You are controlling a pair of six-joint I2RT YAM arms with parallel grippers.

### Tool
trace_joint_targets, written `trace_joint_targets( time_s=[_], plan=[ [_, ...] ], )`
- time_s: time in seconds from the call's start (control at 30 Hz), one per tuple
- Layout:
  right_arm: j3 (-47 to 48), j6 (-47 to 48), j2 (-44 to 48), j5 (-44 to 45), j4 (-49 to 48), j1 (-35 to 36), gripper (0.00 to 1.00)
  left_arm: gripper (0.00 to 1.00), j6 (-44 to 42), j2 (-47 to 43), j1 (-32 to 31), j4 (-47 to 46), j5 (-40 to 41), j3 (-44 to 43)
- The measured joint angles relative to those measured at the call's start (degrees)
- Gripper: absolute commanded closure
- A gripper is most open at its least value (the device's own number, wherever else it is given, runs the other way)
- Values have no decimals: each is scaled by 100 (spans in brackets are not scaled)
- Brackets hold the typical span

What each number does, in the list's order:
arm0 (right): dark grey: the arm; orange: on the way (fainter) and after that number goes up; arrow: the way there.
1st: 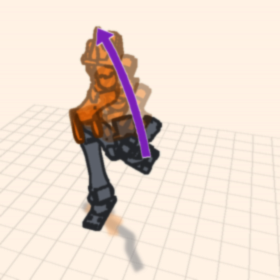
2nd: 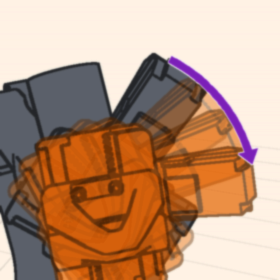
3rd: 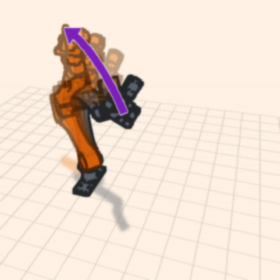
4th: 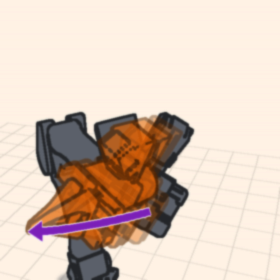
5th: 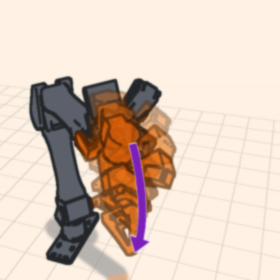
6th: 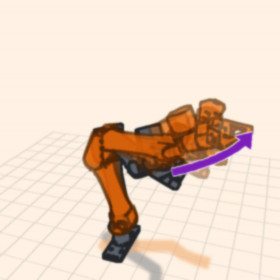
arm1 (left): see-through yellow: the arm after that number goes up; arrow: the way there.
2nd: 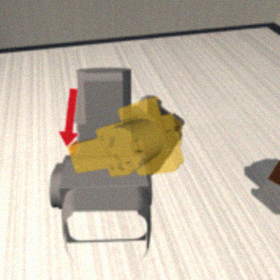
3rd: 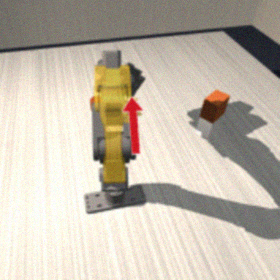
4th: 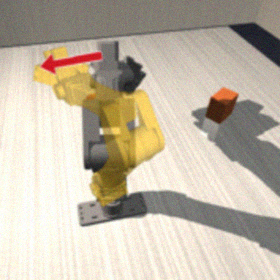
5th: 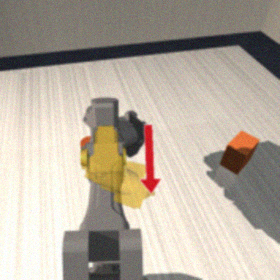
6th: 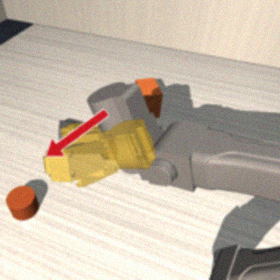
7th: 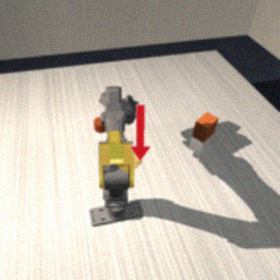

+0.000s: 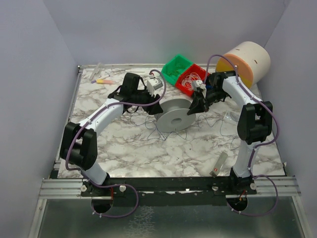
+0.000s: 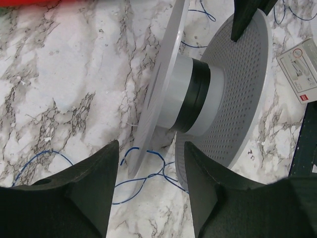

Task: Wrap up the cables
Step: Wrap the cable around the cable reel.

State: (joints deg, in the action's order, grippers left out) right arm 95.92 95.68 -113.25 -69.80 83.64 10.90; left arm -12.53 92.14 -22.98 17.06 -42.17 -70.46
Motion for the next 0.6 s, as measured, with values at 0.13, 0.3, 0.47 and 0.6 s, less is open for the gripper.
trace_joint_targets(
  time_s=[0.13,0.3,0.47,0.6],
  plan=[
    [-20,0,0,-9,0,0,100,48,-68,120,0,-22,-109,11],
    [-42,26,0,-33,2,-7,100,52,-105,269,0,-28,-216,13],
    [-44,39,0,-35,2,-13,100,56,-125,304,0,-28,-264,22],
    [-52,39,0,-39,4,-15,100,62,-146,308,0,-42,-293,48]
  ],
)
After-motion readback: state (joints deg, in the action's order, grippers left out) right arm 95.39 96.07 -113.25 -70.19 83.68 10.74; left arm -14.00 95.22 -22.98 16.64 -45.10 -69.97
